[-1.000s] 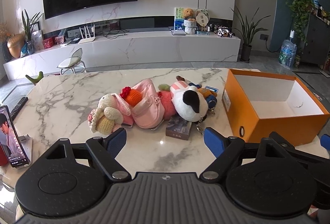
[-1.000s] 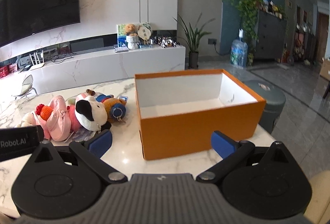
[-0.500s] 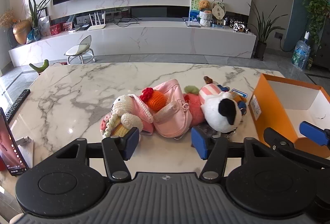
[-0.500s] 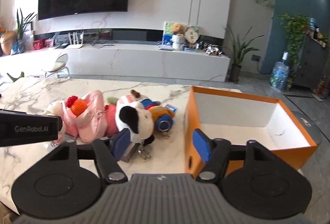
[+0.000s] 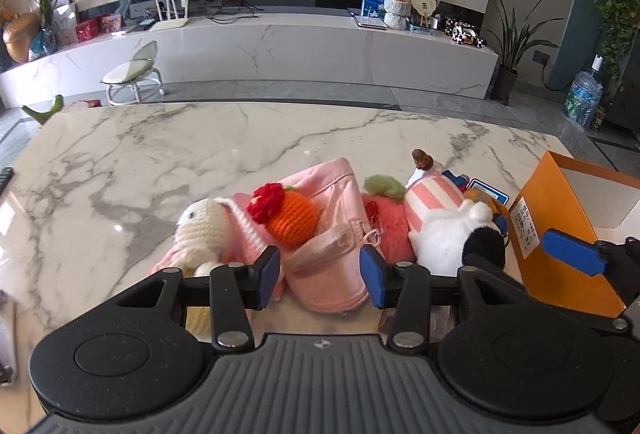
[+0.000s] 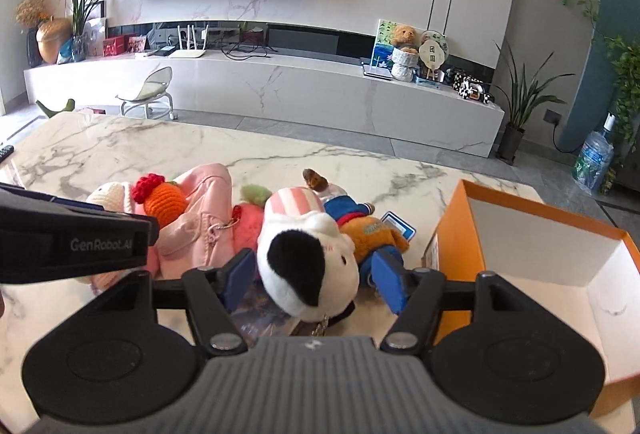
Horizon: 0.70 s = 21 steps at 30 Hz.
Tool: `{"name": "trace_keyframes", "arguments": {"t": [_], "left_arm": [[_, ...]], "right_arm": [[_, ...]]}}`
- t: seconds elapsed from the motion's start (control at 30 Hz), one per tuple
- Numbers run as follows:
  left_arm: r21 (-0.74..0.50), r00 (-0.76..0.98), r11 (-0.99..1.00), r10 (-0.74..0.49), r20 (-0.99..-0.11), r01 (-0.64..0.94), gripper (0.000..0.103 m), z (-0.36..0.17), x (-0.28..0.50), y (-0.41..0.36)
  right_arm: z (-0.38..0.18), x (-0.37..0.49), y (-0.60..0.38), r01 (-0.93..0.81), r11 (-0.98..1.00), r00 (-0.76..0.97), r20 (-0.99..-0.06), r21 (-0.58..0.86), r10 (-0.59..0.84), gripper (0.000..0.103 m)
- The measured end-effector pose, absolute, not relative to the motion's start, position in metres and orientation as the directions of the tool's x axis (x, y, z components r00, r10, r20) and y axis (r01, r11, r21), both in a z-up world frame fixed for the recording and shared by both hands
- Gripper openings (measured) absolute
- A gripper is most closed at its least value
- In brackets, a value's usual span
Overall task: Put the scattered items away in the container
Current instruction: 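Grasp the white striped-hat plush with the right gripper while the left grasps the crochet bunny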
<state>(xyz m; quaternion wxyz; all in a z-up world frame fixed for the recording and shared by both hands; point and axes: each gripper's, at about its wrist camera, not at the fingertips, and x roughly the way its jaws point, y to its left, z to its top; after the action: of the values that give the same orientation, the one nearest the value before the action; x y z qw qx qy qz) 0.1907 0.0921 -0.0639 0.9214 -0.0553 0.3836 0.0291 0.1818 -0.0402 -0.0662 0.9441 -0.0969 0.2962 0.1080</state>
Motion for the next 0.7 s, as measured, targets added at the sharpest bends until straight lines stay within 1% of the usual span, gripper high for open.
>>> {"name": "trace_keyframes", "arguments": {"t": [0.17, 0.27, 0.37, 0.43, 0.47, 0.57, 0.63, 0.7], "left_arm": [[-0.126, 0.682, 0.989, -0.044, -0.730, -0.071, 0.053, -0.075, 0.219, 0.091], [-0.135, 0.662, 0.989, -0.062, -0.747, -0.060, 0.054, -0.080, 0.229, 0.090], [-0.141, 0.627, 0.988, -0.069, -0.776, -0.066, 0.054, -0.087, 0.236, 0.091], [-0.147, 0.609, 0.986, -0.069, -0.790, -0.079, 0.054, -0.090, 0.240, 0.093], [-0.153, 0.604, 0.985, -0.074, -0.794, -0.080, 0.055, -0.090, 0.240, 0.093], [-0.154, 0.601, 0.984, -0.070, -0.796, -0.090, 0.057, -0.088, 0.236, 0.093], [-0.143, 0.623, 0.984, -0.048, -0.781, -0.103, 0.066, -0.083, 0.228, 0.094], [-0.134, 0.635, 0.983, -0.024, -0.772, -0.125, 0.067, -0.079, 0.220, 0.095]], "right_arm": [[-0.083, 0.211, -0.041, -0.290, 0.951, 0.761, -0.628, -0.110, 0.160, 0.068], [-0.089, 0.223, -0.039, -0.317, 0.943, 0.737, -0.652, -0.098, 0.179, 0.076], [-0.097, 0.234, -0.034, -0.337, 0.934, 0.713, -0.680, -0.117, 0.172, 0.076], [-0.101, 0.240, -0.034, -0.338, 0.935, 0.696, -0.697, -0.108, 0.172, 0.075], [-0.102, 0.242, -0.033, -0.338, 0.935, 0.688, -0.706, -0.107, 0.167, 0.073], [-0.103, 0.241, -0.032, -0.341, 0.933, 0.684, -0.711, -0.117, 0.161, 0.071], [-0.101, 0.240, -0.031, -0.345, 0.931, 0.684, -0.712, -0.120, 0.161, 0.069], [-0.101, 0.238, -0.033, -0.343, 0.933, 0.683, -0.712, -0.114, 0.164, 0.067]]}}
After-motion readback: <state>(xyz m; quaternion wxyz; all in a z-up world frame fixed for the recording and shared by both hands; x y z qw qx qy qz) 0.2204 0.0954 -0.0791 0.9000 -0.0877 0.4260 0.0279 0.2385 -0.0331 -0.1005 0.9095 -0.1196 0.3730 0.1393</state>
